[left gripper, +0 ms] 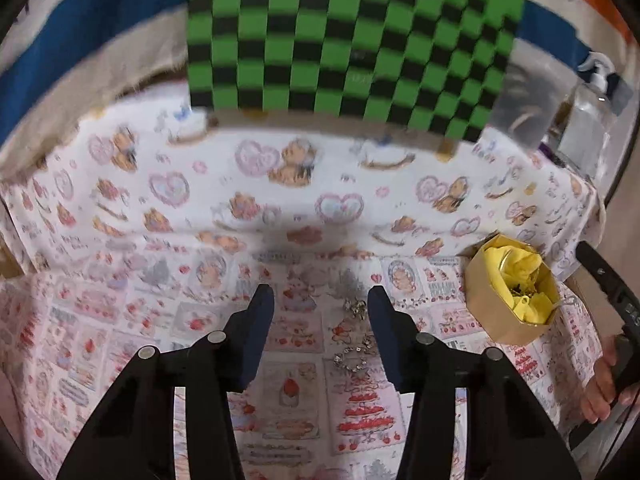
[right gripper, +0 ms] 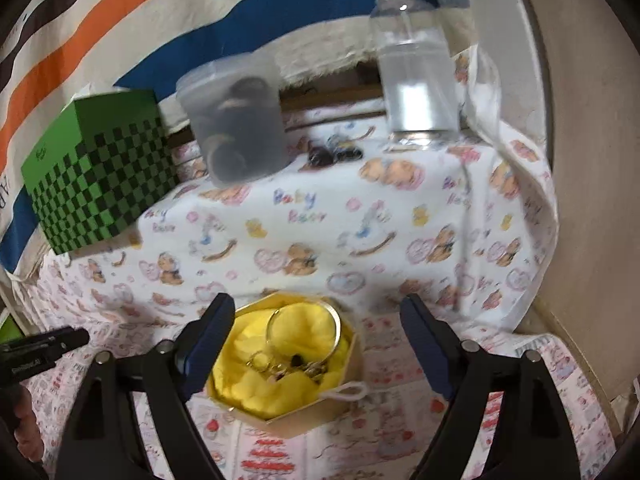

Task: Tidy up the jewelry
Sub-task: 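Lower the left tool onto the dark chain bracelet and close it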

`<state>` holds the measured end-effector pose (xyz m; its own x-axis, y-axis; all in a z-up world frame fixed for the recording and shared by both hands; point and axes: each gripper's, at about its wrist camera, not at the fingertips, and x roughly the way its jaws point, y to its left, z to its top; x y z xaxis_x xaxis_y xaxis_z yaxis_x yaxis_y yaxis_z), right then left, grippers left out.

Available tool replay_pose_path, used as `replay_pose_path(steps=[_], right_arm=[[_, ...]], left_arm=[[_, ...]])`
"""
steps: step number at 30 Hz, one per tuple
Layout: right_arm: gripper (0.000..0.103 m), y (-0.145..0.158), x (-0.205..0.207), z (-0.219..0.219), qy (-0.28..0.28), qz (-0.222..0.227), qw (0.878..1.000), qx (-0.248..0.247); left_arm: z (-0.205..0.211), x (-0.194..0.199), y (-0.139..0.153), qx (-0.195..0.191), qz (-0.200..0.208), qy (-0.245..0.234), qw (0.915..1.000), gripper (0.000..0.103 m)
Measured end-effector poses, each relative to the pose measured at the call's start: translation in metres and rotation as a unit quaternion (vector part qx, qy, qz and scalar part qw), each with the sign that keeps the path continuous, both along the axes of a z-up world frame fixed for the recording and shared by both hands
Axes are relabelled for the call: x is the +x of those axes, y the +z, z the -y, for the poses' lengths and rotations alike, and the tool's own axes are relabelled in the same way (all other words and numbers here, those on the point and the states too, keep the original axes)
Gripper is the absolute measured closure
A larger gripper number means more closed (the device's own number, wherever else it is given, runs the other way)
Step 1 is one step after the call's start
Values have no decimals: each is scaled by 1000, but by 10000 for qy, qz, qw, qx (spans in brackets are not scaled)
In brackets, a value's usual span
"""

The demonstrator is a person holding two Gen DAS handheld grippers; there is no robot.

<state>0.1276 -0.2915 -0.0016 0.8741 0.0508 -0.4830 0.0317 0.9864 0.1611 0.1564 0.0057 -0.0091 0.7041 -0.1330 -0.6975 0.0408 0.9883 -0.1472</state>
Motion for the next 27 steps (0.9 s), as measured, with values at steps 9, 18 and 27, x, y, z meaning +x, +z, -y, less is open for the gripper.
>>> replay_pose_path(steps=[9, 18, 27], right_arm=[[17, 0, 4, 9, -101, -158, 9992, 339], [15, 12, -1, 10, 96, -119, 9988, 455], [15, 4, 3, 10, 144, -247, 9985, 474]], left_arm=[[21, 35, -30, 24, -586, -27, 9983, 57], [38, 44, -48, 167, -766, -154, 9968, 67], [41, 28, -32, 342, -459, -158, 9982, 86]])
